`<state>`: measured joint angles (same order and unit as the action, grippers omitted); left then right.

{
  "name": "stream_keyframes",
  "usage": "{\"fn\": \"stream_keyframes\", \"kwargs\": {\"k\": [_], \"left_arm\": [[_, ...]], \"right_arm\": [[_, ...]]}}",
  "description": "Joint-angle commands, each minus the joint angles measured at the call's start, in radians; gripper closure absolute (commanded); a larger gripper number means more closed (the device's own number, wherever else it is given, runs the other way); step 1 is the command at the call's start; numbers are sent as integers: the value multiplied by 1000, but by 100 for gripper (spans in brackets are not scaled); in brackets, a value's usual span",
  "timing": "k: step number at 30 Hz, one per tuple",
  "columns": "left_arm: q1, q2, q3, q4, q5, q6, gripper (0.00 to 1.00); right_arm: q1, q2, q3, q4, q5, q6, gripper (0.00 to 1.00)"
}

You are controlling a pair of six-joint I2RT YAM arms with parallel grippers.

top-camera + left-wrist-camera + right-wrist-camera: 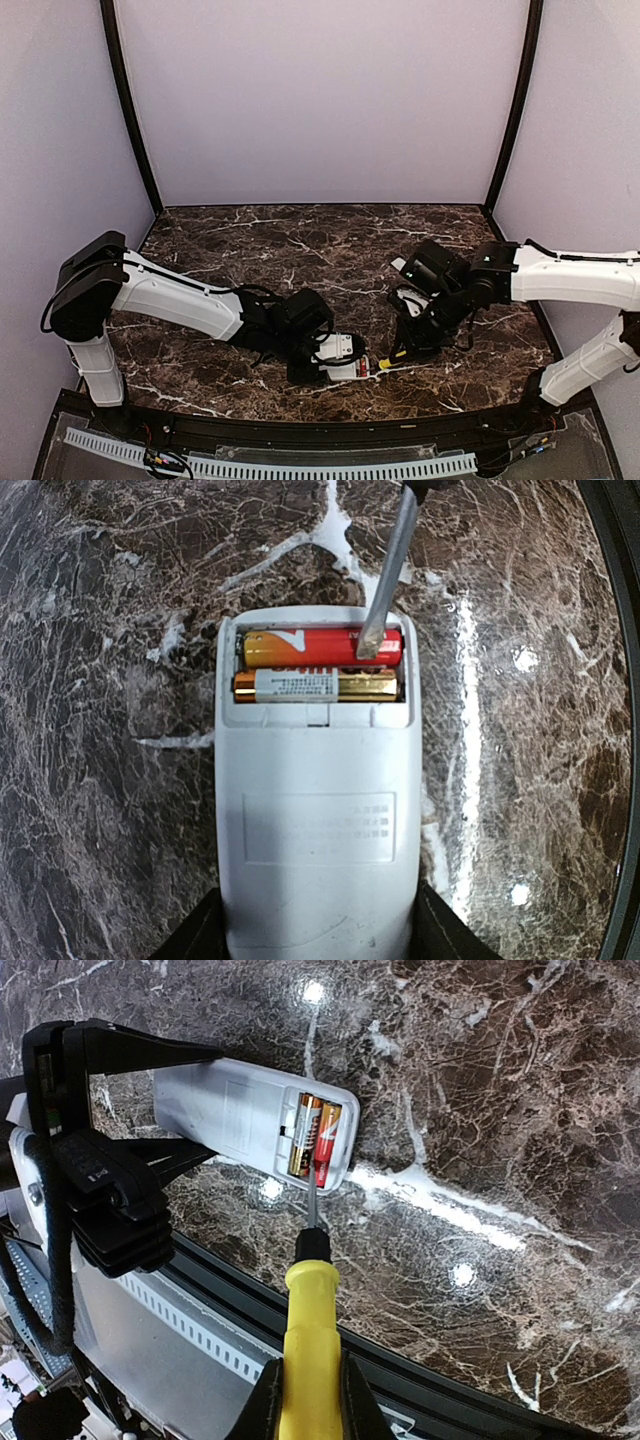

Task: Unload the batteries from the remote control
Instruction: Remove the battery from the remote control without the battery cover.

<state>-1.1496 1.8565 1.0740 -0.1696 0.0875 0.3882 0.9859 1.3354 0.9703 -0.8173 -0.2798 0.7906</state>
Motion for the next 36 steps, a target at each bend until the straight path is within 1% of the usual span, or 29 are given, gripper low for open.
{"fn": "stream_keyframes", "kwargs": {"k": [1, 9, 15, 18, 20, 25, 29, 32, 36], "left_arm": [[-10, 10, -6, -14, 2, 9, 65], [-10, 9, -5, -14, 3, 8, 65], [-10, 7, -5, -14, 6, 8, 65], [-10, 7, -7, -13, 5, 8, 65], [-10, 7, -9, -12, 4, 8, 65], [-10, 8, -9, -9, 4, 9, 65], [-10, 9, -9, -11, 3, 9, 65], [-10, 10, -9, -11, 2, 9, 65], [-10, 13, -8, -10, 7, 9, 65]], "right_arm": [[11, 38, 50, -77, 33, 20, 100], [30, 173, 190, -238, 85, 107, 100], [73, 238, 192, -186, 85, 171, 100], [81, 212, 136, -105, 77, 195, 100], [79, 168, 56, -29, 65, 208, 100], [50, 35, -140, 259, -30, 219, 100], [11, -48, -285, 457, -106, 247, 100], [-12, -116, -368, 563, -148, 265, 100], [-34, -164, -446, 665, -185, 282, 100]]}}
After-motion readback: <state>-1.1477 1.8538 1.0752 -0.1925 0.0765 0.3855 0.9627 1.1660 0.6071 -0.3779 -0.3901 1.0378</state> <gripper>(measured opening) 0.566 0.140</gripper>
